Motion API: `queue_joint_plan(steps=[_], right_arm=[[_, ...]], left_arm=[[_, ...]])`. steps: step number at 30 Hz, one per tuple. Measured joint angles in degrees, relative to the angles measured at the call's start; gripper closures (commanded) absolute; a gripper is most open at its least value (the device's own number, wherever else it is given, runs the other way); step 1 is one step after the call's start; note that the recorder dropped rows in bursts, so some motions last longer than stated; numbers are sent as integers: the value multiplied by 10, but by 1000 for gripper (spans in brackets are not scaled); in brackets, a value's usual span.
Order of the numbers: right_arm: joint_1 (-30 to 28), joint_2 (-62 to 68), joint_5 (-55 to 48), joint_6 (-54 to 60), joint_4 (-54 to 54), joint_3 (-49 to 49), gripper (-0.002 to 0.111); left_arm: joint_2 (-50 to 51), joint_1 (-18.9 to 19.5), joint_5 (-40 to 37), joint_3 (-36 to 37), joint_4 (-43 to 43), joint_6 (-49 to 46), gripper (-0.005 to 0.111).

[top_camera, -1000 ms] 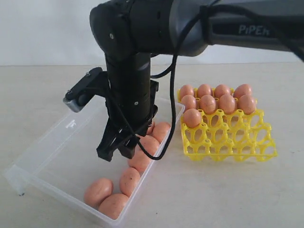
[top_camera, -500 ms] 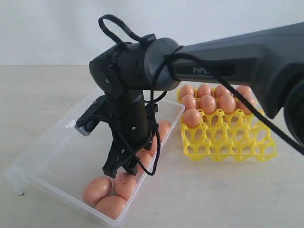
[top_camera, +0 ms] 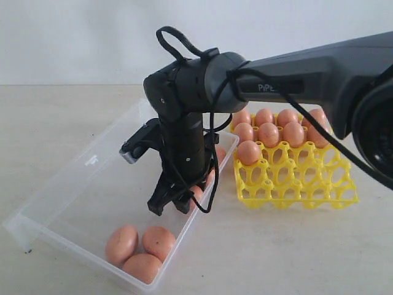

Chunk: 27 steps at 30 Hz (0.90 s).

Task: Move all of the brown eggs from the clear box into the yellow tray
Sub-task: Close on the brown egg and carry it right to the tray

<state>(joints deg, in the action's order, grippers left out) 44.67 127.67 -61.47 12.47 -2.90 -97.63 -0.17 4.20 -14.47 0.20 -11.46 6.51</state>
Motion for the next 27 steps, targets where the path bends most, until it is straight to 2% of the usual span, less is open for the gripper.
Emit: queue_joint_plan(steps=[1,4,6,9,12,15,18,21,24,27], right_arm=[[0,0,1,6,7,0,107],[0,-25,30,14,48,0,107],[0,-59,65,-11,87,-2,107],[0,-104,143,-54,167,8,107],[7,-158,268,-66,204,71,107],[25,-227,430,-66,211,183,107],[39,-312,615,-61,214,336,107],[35,-404,777,-51,240,475,107],[7,-474,921,-17,325,588,107],[-43,-503,1037,22,453,651,107]], left_arm=[[0,0,3,0,19,-13,111],[0,0,6,0,162,-171,111],[0,0,5,0,212,-221,111],[0,0,4,0,212,-182,111],[0,0,4,0,184,-114,111],[0,0,4,0,173,-85,111],[0,0,4,0,170,-77,111],[0,0,4,0,168,-73,111],[0,0,4,0,166,-73,111],[0,0,4,0,164,-73,111]])
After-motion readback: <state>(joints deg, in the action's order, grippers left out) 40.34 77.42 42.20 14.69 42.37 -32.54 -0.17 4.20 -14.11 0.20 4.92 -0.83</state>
